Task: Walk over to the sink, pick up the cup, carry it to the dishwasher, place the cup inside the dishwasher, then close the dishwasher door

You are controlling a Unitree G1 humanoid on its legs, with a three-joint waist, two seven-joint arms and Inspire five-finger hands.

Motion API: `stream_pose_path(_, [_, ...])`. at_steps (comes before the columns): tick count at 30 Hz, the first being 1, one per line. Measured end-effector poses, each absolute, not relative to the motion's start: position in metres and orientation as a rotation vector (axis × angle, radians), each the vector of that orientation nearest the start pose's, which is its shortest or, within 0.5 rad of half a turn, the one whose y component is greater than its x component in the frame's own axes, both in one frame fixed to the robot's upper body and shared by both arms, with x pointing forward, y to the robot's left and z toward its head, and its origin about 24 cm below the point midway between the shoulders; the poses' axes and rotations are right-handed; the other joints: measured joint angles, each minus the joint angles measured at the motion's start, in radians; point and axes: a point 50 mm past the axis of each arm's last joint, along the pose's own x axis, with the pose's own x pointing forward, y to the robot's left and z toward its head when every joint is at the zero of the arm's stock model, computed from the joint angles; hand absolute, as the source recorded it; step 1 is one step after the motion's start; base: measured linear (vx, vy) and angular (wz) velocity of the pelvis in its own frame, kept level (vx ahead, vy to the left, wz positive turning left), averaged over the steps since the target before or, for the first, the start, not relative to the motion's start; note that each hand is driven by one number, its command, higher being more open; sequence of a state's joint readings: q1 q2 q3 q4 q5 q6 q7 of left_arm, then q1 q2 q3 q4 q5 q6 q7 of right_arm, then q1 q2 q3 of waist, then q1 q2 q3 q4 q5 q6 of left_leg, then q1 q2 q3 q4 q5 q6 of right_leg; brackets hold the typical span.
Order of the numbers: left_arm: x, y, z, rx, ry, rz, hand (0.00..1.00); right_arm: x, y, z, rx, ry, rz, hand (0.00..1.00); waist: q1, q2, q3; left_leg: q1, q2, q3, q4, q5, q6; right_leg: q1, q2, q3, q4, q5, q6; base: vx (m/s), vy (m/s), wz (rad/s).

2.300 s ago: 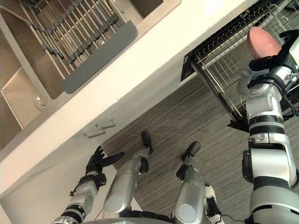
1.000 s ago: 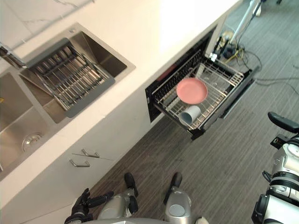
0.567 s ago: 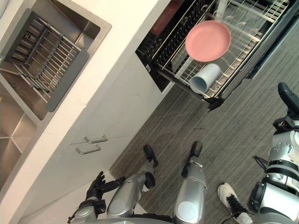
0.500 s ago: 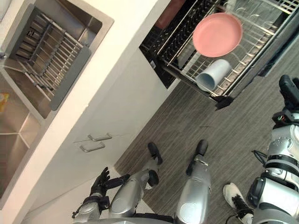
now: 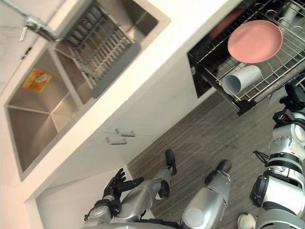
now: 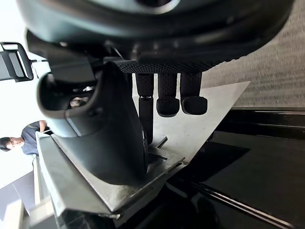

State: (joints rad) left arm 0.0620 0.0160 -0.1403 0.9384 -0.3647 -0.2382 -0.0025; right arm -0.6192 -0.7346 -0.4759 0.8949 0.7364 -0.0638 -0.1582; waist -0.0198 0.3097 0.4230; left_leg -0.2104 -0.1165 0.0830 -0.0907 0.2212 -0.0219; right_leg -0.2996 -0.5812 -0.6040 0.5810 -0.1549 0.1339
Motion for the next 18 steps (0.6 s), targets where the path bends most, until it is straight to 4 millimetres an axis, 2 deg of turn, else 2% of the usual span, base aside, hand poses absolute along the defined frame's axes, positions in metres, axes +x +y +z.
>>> stream_pose_path(4, [0.133,0.146,-0.140,-0.284,0.774,0.114,1.00,0.295,-0.417,0.144,0.347,-0.135,-0.822,0.00,-0.001,0.003,-0.002,0.043,-0.023,-0.091,0.004,0.021,0.014,0.112,-0.053,-0.111,0.065,-0.063,0.012,0.02,-0.124,0.75])
stream_pose_path(7, [0.122,0.146,-0.142,-0.382,0.782,0.122,1.00,0.310,-0.412,0.158,0.267,-0.074,-0.809,0.00,0.001,0.016,-0.012,0.050,-0.026,-0.135,0.004,0.026,0.015,0.167,-0.059,-0.177,0.073,-0.081,0.018,0.02,-0.119,0.45])
stream_pose_path(10, [0.108,0.142,-0.146,-0.436,0.825,0.078,1.00,0.332,-0.395,0.183,0.128,-0.070,-0.727,0.00,0.007,0.020,-0.015,0.058,-0.028,-0.153,0.005,0.027,0.015,0.194,-0.060,-0.201,0.073,-0.091,0.022,0.01,-0.096,0.19])
stream_pose_path(11, [0.102,0.140,-0.148,-0.457,0.845,0.058,1.00,0.337,-0.392,0.196,0.090,-0.086,-0.711,1.00,0.019,0.022,-0.017,0.060,-0.026,-0.156,0.005,0.027,0.015,0.201,-0.057,-0.207,0.070,-0.093,0.022,0.00,-0.082,0.08])
stream_pose_path(12, [0.099,0.142,-0.149,-0.473,0.849,0.061,1.00,0.333,-0.400,0.199,0.059,-0.061,-0.738,1.00,0.032,0.022,-0.017,0.061,-0.019,-0.157,0.005,0.026,0.015,0.209,-0.047,-0.214,0.062,-0.093,0.021,-0.01,-0.082,0.06])
stream_pose_path(13, [0.097,0.142,-0.149,-0.487,0.851,0.064,1.00,0.332,-0.401,0.198,0.047,-0.051,-0.721,1.00,0.030,0.020,-0.016,0.062,-0.016,-0.157,0.004,0.026,0.015,0.212,-0.041,-0.216,0.057,-0.092,0.021,-0.02,-0.078,-0.01])
stream_pose_path(18, [0.095,0.143,-0.150,-0.520,0.851,0.052,1.00,0.336,-0.396,0.192,0.017,-0.022,-0.651,1.00,0.032,0.018,-0.014,0.064,0.021,-0.144,0.004,0.020,0.006,0.214,0.009,-0.209,0.021,-0.081,0.007,-0.03,-0.071,-0.13])
